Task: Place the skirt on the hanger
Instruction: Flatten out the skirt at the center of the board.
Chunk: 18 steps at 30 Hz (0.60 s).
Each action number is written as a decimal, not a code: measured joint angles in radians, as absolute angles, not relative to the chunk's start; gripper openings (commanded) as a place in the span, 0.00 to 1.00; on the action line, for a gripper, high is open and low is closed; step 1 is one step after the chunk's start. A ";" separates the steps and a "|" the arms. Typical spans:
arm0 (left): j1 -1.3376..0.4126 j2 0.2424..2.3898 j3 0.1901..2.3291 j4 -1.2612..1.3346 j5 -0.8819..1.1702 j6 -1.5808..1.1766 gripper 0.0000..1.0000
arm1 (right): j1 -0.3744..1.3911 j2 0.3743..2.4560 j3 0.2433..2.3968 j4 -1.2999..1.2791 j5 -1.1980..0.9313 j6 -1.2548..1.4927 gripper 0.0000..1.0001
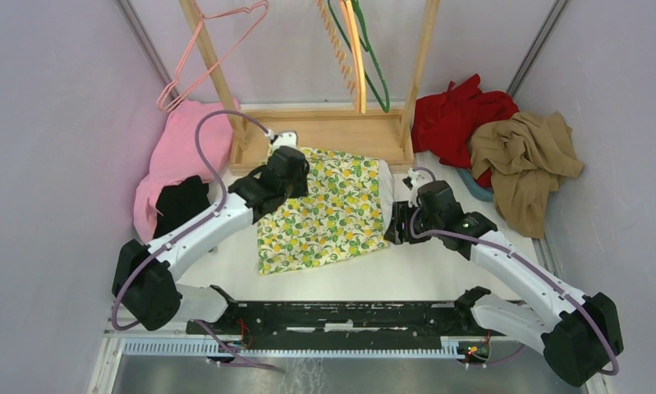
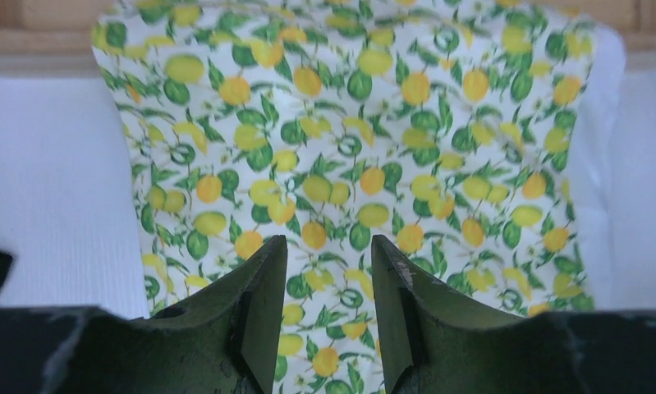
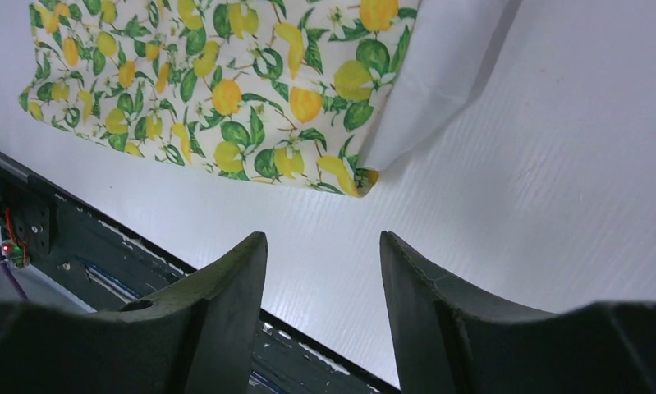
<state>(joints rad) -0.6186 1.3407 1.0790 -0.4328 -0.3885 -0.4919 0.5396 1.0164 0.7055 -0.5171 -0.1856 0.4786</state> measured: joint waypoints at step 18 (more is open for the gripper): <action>-0.730 1.282 0.925 -0.519 -0.480 -0.559 0.50 | 0.507 1.377 0.745 -0.289 -0.187 0.501 0.55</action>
